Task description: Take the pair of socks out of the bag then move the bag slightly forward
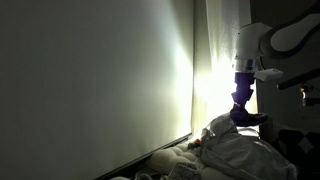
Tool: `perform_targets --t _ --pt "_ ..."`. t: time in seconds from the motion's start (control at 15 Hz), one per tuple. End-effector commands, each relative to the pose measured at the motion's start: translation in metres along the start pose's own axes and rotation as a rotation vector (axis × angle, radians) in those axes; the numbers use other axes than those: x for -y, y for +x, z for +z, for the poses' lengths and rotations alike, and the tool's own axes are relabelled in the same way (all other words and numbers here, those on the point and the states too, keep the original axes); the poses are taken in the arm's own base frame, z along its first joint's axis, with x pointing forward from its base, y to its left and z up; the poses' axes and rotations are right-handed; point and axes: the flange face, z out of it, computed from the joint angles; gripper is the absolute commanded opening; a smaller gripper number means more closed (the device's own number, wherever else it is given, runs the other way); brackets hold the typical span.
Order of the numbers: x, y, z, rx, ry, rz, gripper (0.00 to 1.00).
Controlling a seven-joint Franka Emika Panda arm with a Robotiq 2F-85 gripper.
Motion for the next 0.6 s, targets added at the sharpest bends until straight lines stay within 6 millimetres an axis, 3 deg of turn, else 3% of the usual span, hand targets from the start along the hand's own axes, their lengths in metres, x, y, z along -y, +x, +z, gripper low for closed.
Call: perform_targets --t 0.0,0.13,0.53 --pt "0.01 -0.018 -0.004 0.079 -0.182 0.005 0.05" --pt "0.025 -0.035 -0.009 0.165 -0.066 -0.131 0.05" --pt "0.045 -0.047 -0.014 0.305 0.163 -0.377 0.05"
